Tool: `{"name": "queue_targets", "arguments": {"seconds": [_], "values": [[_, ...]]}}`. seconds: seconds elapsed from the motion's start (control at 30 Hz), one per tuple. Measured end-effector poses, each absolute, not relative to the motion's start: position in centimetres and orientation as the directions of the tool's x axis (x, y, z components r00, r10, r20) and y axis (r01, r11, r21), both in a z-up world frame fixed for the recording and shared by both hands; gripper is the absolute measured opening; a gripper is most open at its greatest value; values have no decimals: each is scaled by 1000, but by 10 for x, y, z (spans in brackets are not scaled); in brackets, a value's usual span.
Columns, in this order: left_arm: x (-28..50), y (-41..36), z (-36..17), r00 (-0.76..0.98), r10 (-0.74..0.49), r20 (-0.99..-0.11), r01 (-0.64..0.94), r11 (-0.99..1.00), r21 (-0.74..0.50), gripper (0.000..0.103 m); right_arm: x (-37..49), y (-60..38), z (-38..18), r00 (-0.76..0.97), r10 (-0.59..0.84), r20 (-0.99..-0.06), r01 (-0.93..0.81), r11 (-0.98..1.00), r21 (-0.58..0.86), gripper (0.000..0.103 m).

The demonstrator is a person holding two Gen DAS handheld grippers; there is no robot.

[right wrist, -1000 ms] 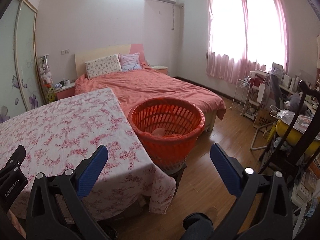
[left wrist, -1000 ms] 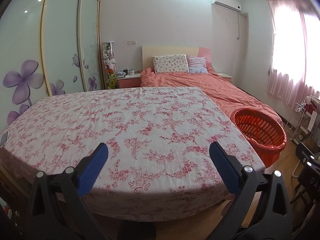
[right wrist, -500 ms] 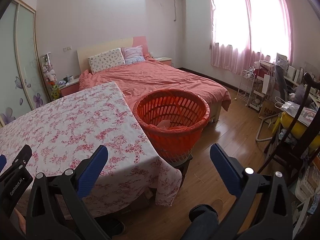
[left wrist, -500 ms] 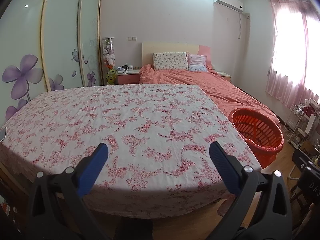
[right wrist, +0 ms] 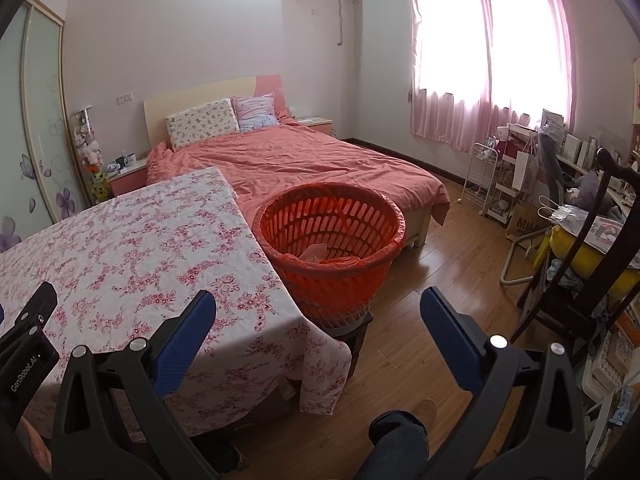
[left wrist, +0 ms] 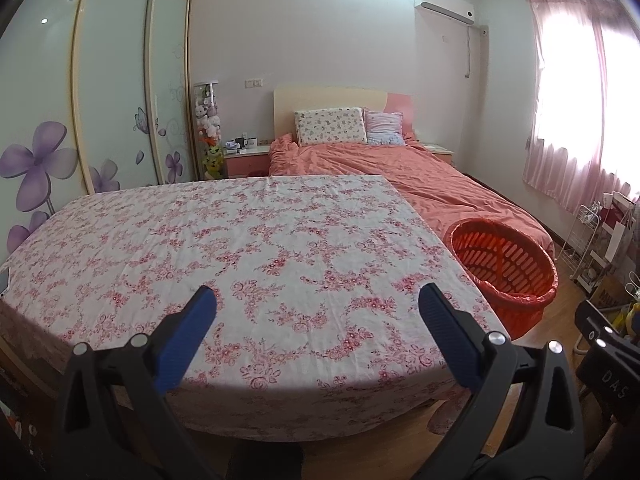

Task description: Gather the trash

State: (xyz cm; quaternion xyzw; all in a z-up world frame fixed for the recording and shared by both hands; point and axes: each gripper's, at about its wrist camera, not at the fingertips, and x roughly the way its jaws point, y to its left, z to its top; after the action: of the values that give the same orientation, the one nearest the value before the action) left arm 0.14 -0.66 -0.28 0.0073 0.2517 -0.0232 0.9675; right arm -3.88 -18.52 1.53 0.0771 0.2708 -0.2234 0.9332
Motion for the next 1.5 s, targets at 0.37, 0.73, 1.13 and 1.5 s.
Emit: {"name": "queue_targets", "arguments": {"seconds": [0.37,0.73,1.13,1.5], "values": [[5,-11,4,879,-45,-475,53,999,4,99,-39,-187,22,765,-382,-518,461,887,27,101],[7,-10,5,879,-29,-475,41,999,14,99,-35,-185,23,767,-377,-520,454,891,23,101],[7,-9,4,878,-24,-478,34,999,13,99,-35,-185,23,766,-378,-520,454,891,22,101],[7,-9,4,878,-24,-478,35,999,13,99,-35,-185,23,766,-377,-521,453,891,21,101]]}}
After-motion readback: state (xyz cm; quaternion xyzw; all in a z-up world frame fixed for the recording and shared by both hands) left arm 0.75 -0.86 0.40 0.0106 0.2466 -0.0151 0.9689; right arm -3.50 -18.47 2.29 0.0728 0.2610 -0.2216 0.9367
